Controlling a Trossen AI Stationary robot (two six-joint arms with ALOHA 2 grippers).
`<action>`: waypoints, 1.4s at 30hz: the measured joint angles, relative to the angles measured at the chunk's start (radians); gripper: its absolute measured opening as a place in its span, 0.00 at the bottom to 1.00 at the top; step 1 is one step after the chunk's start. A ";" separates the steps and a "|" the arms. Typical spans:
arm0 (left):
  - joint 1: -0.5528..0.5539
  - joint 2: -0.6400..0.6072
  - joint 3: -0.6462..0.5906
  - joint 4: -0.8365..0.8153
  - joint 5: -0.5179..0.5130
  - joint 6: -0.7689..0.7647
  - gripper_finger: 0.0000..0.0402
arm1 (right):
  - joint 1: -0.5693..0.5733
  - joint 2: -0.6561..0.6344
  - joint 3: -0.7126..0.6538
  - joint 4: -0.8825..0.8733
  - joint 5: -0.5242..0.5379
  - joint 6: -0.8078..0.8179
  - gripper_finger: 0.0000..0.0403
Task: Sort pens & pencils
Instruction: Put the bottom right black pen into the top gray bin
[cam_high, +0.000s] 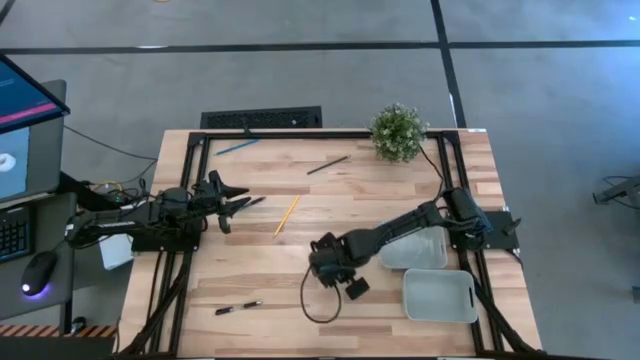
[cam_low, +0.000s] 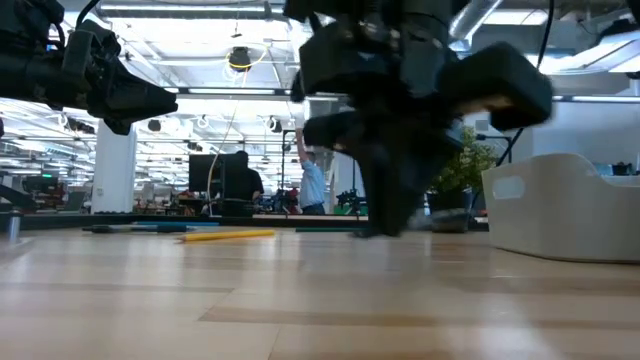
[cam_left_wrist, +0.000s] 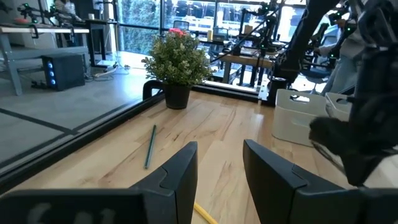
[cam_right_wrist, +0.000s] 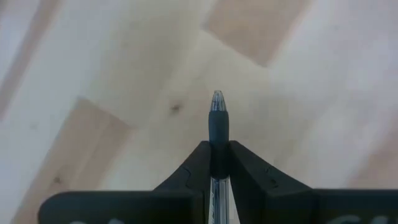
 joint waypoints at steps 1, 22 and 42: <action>0.000 0.000 0.000 0.000 0.000 0.000 0.30 | -0.014 0.000 0.022 -0.017 0.009 -0.003 0.17; 0.000 0.000 0.000 0.000 0.002 -0.023 0.30 | -0.246 -0.106 0.489 -0.486 0.015 0.155 0.17; 0.000 0.067 0.000 0.000 0.002 -0.023 0.30 | -0.262 -0.614 0.233 -0.568 0.019 0.428 0.17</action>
